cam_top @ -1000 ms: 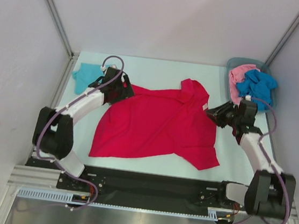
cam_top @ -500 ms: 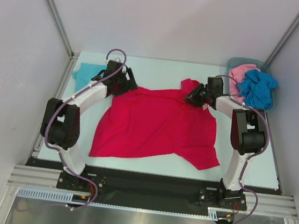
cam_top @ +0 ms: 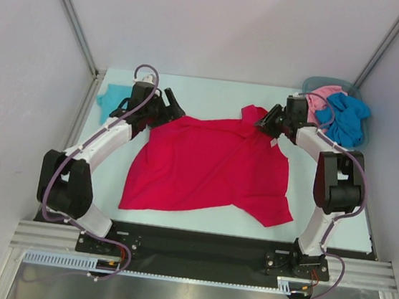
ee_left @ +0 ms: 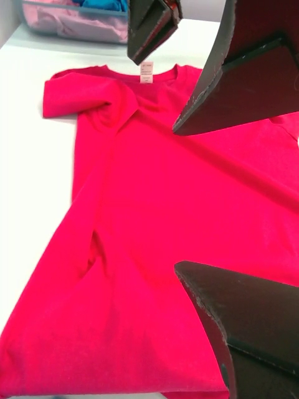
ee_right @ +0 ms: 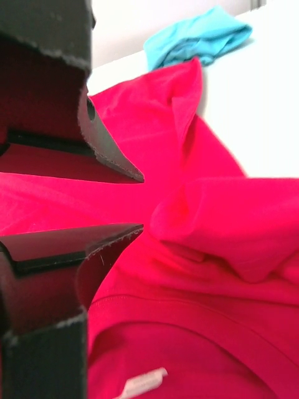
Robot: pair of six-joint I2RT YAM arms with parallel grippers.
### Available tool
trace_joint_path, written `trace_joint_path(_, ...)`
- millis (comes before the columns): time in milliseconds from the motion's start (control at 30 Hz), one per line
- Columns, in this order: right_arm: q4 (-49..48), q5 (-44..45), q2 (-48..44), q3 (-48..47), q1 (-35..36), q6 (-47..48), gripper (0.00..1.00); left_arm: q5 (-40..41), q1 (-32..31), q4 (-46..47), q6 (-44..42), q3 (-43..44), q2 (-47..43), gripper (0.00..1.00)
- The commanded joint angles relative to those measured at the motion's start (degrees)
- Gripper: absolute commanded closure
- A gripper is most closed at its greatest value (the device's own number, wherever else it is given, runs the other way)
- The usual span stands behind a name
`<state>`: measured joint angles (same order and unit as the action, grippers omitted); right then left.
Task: Fold and stack the t-shirts
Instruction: Flatten the tshirt out
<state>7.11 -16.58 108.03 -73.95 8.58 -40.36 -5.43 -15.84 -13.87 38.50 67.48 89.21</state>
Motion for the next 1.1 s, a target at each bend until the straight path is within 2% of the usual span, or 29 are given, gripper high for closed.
trace_joint_path(0, -1.75, 0.15, -2.38, 1.69, -1.54, 1.78, 0.62, -1.86, 0.19, 3.41, 0.7, -2.18, -2.9, 0.12)
trace_joint_path(133, -5.44, -0.91, -1.51, 4.17, -2.25, 1.07, 0.61, -2.57, 0.28, 3.59, 0.61, -2.79, -2.81, 0.12)
trace_joint_path(433, -6.59, -1.44, -0.54, 5.22, -2.16, 0.46, 0.61, -3.71, 0.28, 4.46, 0.87, -3.15, -2.72, 0.12)
trace_joint_path(700, -11.24, -2.4, 3.15, 3.21, -0.58, -0.6, 0.61, -5.38, 0.28, 6.31, 2.1, -6.31, -5.18, 0.12)
trace_joint_path(1067, -11.6, -2.58, 8.95, -1.89, 1.18, -1.3, 0.6, -5.2, 0.28, 6.49, 1.49, -9.21, -8.26, 0.12)
